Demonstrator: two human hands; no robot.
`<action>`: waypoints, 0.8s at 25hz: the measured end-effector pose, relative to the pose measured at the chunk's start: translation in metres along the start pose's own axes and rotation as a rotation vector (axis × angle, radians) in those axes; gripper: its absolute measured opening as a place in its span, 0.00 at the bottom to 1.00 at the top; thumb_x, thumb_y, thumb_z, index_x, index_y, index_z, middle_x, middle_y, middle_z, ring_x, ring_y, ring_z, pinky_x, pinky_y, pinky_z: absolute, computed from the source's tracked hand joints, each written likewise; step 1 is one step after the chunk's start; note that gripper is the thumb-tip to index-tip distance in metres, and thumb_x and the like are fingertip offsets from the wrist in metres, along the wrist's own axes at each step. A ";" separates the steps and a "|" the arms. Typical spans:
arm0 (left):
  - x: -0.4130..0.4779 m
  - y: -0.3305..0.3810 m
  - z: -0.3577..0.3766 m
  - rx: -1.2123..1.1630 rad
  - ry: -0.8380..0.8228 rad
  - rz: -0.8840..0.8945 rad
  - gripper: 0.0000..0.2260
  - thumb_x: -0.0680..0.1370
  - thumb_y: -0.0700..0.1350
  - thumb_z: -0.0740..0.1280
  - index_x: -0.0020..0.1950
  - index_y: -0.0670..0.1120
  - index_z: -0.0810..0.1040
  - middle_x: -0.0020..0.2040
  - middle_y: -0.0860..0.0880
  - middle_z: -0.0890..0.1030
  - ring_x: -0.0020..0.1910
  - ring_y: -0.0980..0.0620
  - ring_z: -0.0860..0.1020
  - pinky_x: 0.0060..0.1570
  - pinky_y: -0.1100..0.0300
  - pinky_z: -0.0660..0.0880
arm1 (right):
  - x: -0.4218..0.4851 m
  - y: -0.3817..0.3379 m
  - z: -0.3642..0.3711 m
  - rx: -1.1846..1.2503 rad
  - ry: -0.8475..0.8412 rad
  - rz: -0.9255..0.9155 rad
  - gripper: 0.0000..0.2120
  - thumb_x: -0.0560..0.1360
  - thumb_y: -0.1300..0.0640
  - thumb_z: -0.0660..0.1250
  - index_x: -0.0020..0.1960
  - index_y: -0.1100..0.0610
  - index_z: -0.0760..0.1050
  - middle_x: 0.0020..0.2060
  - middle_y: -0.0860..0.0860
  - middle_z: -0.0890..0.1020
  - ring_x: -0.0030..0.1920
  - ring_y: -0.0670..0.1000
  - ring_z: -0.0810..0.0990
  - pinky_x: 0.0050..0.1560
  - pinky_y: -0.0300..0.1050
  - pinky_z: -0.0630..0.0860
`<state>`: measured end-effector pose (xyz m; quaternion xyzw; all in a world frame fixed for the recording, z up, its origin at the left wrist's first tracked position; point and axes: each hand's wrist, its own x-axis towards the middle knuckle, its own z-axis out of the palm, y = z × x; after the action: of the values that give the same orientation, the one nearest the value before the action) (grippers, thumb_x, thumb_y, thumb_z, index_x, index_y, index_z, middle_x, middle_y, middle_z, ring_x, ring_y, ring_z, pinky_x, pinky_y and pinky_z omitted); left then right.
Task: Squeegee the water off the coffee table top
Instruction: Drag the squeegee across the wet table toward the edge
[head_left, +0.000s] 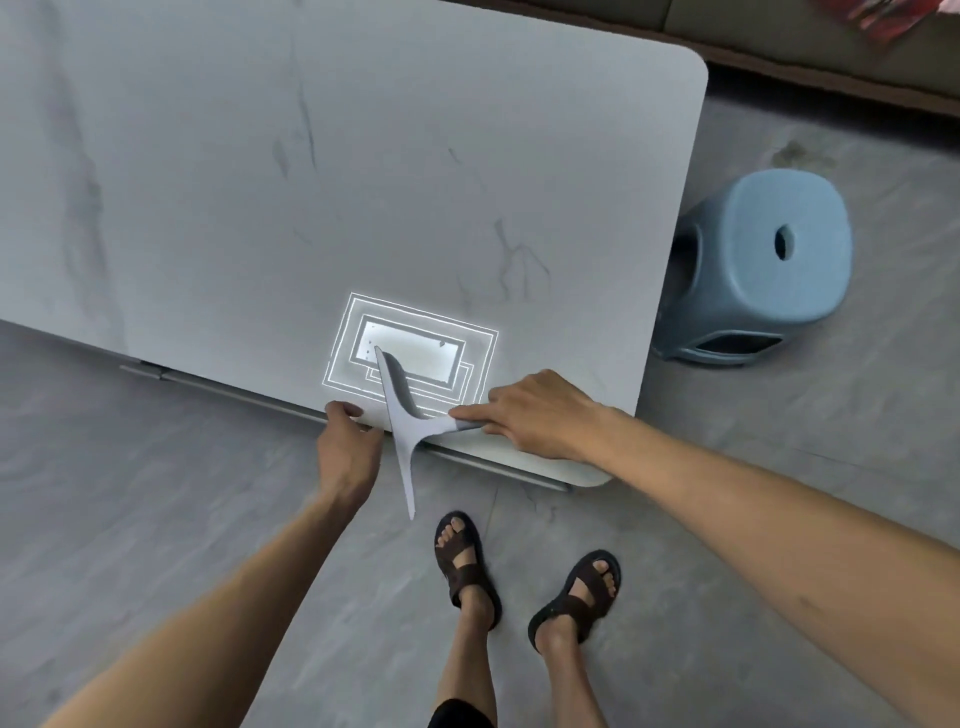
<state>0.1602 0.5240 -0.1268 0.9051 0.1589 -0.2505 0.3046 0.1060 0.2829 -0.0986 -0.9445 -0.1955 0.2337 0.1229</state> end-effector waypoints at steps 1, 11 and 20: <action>0.004 -0.003 -0.004 0.010 -0.006 0.008 0.12 0.72 0.39 0.62 0.53 0.48 0.66 0.41 0.47 0.76 0.36 0.48 0.75 0.31 0.57 0.67 | 0.016 -0.001 -0.002 0.003 0.009 0.008 0.15 0.82 0.50 0.52 0.68 0.40 0.64 0.42 0.49 0.79 0.39 0.55 0.78 0.36 0.50 0.72; -0.004 0.017 0.023 0.136 -0.259 0.183 0.15 0.71 0.38 0.66 0.53 0.47 0.65 0.47 0.45 0.75 0.38 0.49 0.73 0.31 0.58 0.67 | -0.050 0.056 0.011 0.116 0.139 0.373 0.20 0.81 0.46 0.53 0.71 0.33 0.57 0.40 0.48 0.78 0.43 0.57 0.79 0.36 0.47 0.68; -0.058 0.057 0.093 0.387 -0.463 0.383 0.09 0.73 0.36 0.62 0.52 0.42 0.69 0.56 0.43 0.69 0.53 0.41 0.73 0.49 0.53 0.70 | -0.253 0.062 0.047 0.073 0.258 0.802 0.22 0.76 0.52 0.65 0.68 0.37 0.69 0.37 0.50 0.84 0.37 0.58 0.82 0.32 0.48 0.74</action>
<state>0.1042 0.4140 -0.1325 0.8787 -0.1371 -0.4127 0.1969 -0.1037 0.1263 -0.0592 -0.9623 0.2129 0.1495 0.0791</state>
